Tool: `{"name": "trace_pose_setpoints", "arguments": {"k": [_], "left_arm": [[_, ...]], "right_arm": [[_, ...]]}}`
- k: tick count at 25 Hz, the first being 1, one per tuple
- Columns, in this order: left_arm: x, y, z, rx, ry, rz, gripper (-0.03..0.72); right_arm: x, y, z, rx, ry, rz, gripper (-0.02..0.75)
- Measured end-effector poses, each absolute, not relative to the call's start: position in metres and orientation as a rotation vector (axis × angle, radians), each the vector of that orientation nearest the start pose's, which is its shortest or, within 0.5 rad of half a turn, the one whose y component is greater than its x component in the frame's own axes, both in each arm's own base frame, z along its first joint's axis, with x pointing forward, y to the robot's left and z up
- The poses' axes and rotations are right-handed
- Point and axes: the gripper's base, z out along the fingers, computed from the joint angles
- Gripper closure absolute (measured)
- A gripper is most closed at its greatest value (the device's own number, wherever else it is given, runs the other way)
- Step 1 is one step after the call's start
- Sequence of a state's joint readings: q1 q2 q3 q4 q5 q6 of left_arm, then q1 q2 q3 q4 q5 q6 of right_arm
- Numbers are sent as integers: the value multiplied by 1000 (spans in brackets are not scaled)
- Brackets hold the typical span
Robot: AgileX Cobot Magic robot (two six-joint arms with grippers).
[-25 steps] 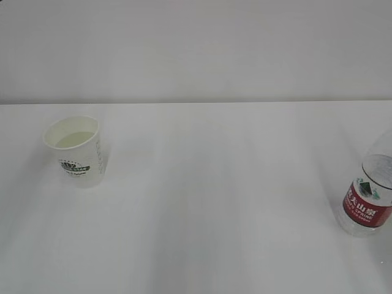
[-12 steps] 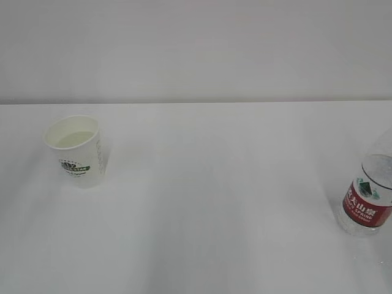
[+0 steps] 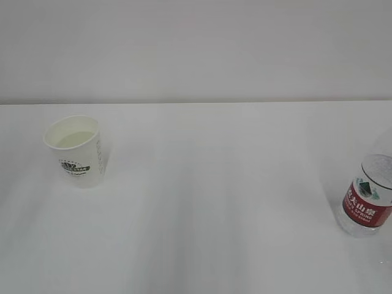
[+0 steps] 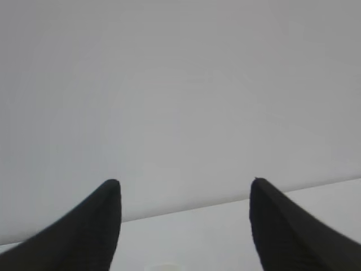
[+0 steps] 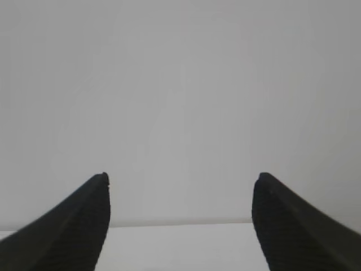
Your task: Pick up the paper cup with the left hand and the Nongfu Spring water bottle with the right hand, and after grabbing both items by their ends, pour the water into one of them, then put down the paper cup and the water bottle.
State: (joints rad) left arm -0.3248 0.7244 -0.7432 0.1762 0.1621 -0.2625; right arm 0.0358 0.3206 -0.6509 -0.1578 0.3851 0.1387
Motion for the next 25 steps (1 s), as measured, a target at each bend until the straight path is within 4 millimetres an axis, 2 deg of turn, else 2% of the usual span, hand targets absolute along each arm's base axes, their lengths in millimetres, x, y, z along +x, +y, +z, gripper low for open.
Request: {"name": "trace_pose_setpoints", "arguments": {"k": [3,9,15,25], "left_arm": [[133,-41,384,178,1634,-264,142],[105,-31,397,165,1532,-269,134],[82,-23,405,152,1459,-276,137],[59,-14,391,95,1603,-324,148]], "right_arm": [[46,-5,377,28,1571,-30,146],[33,-7,383,37,1651,-54,146],[23,-8,387,42,1642,-57,146],[-12,-10,379,55,1609,-62,148]]}}
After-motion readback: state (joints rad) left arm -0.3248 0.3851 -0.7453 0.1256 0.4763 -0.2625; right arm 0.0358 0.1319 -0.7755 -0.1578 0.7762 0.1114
